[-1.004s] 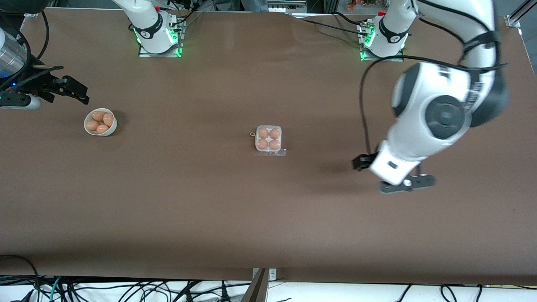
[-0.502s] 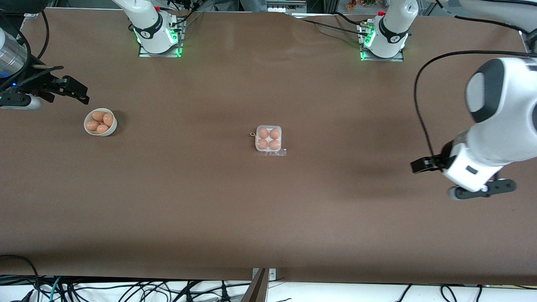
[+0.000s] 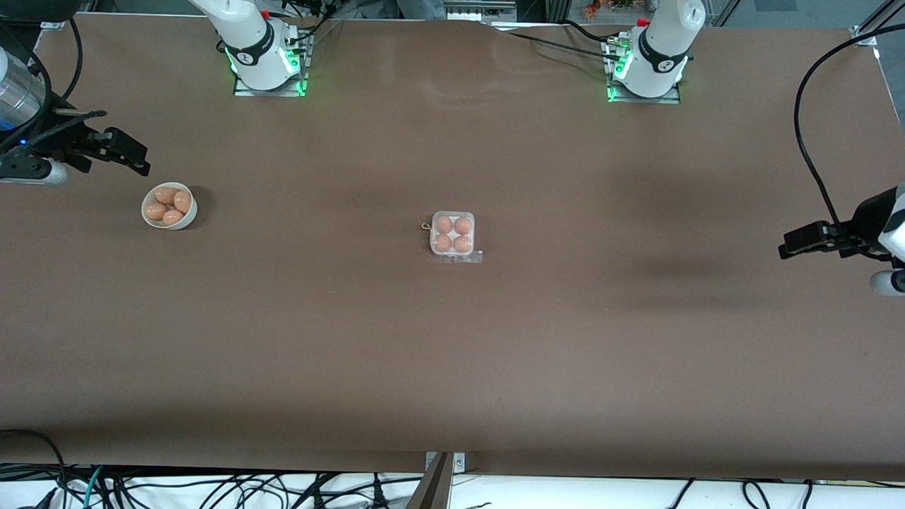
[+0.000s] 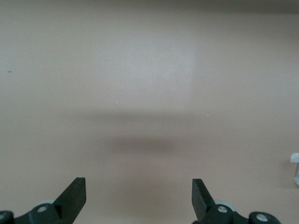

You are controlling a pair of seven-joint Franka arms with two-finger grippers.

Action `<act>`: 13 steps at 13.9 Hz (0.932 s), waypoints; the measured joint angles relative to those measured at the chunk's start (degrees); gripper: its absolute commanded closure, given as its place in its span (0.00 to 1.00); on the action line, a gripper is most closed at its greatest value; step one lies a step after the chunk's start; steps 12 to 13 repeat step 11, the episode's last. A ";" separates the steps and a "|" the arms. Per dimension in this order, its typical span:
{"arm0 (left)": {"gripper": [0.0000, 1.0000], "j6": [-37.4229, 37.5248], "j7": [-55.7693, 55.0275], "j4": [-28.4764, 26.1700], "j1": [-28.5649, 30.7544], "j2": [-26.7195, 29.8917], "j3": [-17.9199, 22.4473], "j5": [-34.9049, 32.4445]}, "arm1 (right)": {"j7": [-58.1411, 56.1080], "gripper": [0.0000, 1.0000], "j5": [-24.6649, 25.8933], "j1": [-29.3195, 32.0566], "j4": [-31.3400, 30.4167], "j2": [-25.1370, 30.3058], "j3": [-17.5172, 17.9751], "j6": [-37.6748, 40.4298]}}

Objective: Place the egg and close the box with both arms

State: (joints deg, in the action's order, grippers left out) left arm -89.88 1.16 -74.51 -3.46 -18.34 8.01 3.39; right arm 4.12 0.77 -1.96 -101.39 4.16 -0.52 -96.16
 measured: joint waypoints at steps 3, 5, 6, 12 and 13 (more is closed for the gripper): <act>0.00 -2.63 -0.01 -6.91 2.52 3.41 -5.54 -3.23 | 0.00 0.00 0.00 0.01 0.00 -0.06 0.00 0.02; 0.00 -3.32 0.00 -10.56 2.56 5.39 -6.10 -3.27 | 0.00 0.00 0.00 0.01 0.00 -0.07 0.00 0.03; 0.00 -3.45 0.00 -11.84 2.60 6.47 -6.12 -3.27 | 0.00 0.00 0.00 0.01 0.00 -0.08 0.00 0.03; 0.00 -3.51 0.09 -17.94 2.81 12.47 -6.18 -3.28 | 0.01 0.00 0.00 0.04 0.00 -0.10 0.00 0.03; 0.00 -3.51 0.09 -17.94 2.81 12.47 -6.18 -3.28 | 0.01 0.00 0.00 0.04 0.00 -0.10 0.00 0.03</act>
